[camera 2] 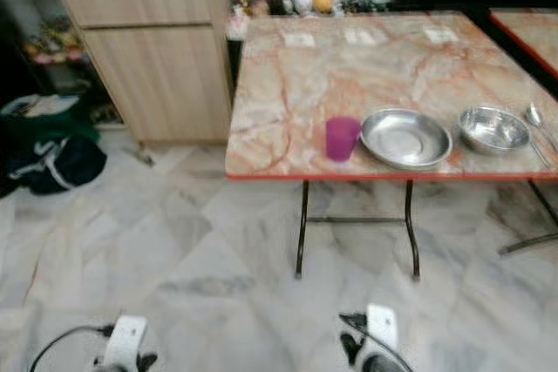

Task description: Setting the table

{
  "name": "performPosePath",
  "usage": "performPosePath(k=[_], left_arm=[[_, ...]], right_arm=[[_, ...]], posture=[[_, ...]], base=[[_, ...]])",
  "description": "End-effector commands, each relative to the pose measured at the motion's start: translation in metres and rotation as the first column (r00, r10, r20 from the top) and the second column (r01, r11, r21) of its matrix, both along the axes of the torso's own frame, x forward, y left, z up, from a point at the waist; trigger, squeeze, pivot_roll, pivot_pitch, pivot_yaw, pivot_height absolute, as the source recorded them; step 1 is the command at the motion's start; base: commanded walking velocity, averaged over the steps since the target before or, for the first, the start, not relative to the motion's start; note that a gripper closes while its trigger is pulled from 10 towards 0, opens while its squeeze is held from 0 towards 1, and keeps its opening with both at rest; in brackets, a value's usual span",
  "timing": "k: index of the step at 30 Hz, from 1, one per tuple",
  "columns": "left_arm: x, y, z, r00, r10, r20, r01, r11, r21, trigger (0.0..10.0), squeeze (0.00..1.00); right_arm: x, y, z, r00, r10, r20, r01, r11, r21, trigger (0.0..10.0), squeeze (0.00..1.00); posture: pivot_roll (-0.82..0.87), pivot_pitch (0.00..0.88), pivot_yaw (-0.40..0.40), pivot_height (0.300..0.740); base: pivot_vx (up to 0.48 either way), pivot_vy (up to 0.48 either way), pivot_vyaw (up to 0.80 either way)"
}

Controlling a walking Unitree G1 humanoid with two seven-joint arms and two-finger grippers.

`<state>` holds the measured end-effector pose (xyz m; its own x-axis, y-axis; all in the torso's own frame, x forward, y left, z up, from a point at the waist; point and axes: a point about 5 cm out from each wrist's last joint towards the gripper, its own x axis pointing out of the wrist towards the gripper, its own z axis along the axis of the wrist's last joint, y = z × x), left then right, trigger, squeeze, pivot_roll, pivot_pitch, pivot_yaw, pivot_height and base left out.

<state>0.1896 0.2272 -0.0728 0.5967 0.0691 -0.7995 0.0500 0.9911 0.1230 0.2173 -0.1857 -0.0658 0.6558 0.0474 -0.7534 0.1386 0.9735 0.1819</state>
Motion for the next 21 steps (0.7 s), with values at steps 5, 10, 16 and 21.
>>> performPosePath(k=[5, 10, 16, 21], left_arm=[[-0.007, 0.002, -0.003, 1.0, 0.012, -0.027, -0.012, 1.0, 0.004, 10.0, 0.0], [-0.007, 0.003, -0.003, 0.999, 0.019, -0.029, -0.019, 1.0, 0.007, 10.0, 0.0], [-0.007, 0.004, -0.003, 1.0, 0.023, -0.019, -0.022, 1.0, 0.005, 10.0, 0.0], [-0.005, 0.002, -0.002, 1.0, 0.03, 0.004, -0.03, 1.0, 0.002, 10.0, 0.0]], right_arm=[[-0.004, 0.004, -0.003, 1.0, -0.014, -0.013, 0.014, 1.0, 0.017, 10.0, 0.0], [0.012, 0.001, 0.008, 0.997, -0.033, 0.068, 0.034, 0.999, -0.011, 10.0, 0.0], [0.048, -0.006, 0.039, 0.938, -0.164, 0.304, 0.164, 0.986, 0.027, 10.0, 0.0], [0.065, -0.002, 0.062, 0.867, -0.144, 0.477, 0.14, 0.989, 0.045, 10.0, 0.0]], posture=[[0.03, 0.029, 0.011, 0.74], [0.02, 0.032, 0.014, 0.74], [0.01, 0.034, 0.01, 0.74], [0.0, 0.029, 0.004, 0.74]], base=[[0.0, -0.385, 0.0], [0.0, 0.0, 0.0], [0.0, 0.0, 0.0], [0.0, 0.0, 0.0]])
